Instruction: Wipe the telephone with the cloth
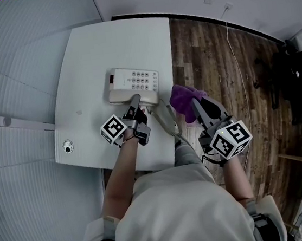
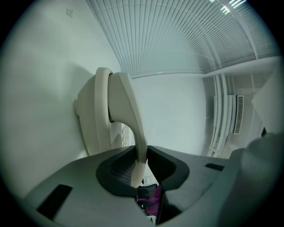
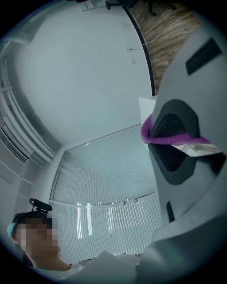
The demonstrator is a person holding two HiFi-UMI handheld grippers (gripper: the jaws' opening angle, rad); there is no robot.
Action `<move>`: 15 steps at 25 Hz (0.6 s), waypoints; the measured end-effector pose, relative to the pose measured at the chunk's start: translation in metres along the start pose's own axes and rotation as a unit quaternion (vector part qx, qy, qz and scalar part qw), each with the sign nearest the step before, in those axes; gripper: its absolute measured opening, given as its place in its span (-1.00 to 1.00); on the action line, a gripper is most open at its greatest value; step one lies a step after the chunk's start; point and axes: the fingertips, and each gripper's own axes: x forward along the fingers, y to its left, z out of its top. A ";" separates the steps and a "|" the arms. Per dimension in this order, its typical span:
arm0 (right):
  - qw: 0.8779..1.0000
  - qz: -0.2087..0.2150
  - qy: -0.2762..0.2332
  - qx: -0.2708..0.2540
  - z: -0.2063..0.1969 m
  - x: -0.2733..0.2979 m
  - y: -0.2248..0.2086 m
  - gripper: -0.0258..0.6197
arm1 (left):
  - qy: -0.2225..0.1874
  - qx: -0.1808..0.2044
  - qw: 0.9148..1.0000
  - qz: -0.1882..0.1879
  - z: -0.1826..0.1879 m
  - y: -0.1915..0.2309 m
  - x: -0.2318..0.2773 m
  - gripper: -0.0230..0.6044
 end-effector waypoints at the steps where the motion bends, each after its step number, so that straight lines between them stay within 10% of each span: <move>1: 1.000 0.001 0.000 0.000 0.000 0.000 0.000 -0.79 | -0.002 -0.002 1.000 -0.001 0.000 0.000 0.000 -0.63; 15: 1.000 0.016 -0.001 0.004 0.000 0.003 0.009 -0.79 | 0.014 0.018 0.999 0.026 -0.003 0.003 -0.004 -0.63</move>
